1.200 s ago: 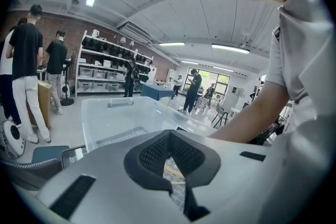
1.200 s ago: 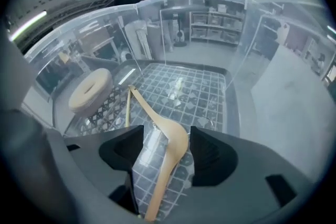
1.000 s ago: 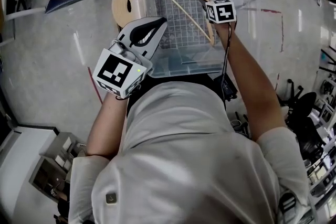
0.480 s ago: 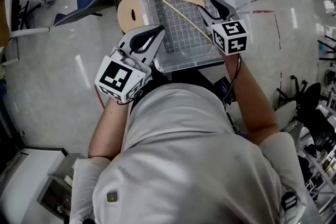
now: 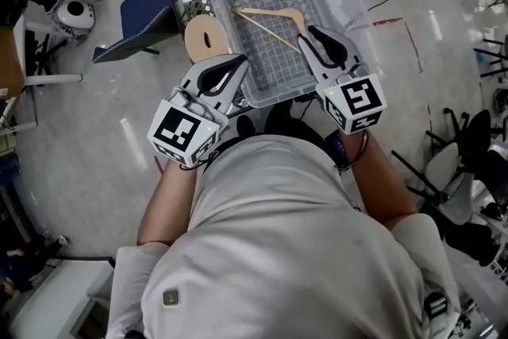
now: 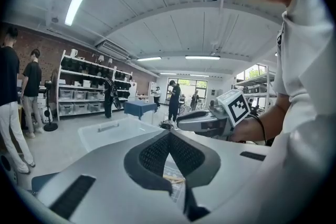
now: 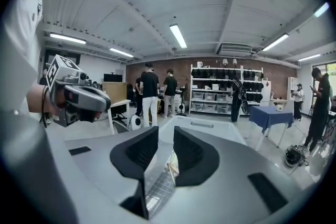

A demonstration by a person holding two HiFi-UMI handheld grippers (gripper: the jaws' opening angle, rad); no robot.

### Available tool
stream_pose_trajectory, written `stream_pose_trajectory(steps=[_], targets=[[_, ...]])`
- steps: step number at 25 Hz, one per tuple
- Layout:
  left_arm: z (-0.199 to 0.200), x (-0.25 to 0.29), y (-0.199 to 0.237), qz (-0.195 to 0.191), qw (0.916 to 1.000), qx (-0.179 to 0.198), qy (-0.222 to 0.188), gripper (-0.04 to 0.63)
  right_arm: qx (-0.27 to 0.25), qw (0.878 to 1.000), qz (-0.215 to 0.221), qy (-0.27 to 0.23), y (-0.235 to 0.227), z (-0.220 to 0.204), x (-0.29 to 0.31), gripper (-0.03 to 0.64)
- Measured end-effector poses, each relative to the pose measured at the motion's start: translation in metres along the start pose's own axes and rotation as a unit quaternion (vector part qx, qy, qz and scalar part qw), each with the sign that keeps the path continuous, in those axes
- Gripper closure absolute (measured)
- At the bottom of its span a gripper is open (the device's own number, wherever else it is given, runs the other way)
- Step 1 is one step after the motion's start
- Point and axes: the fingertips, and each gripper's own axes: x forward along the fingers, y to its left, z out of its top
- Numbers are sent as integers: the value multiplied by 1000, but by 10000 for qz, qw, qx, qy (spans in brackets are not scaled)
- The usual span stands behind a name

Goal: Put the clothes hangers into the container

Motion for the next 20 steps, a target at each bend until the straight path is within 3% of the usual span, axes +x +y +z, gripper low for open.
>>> stream_pose_trajectory(steps=[8,20], targets=[[3,-32,-16,-168,9996,222,-95,578,-71,9982,-128,-582,48,42,-48,565],[4,-76,-25,-366,9985,338,-223,578,-352,9965,-44,-762,97,63,-79,597]])
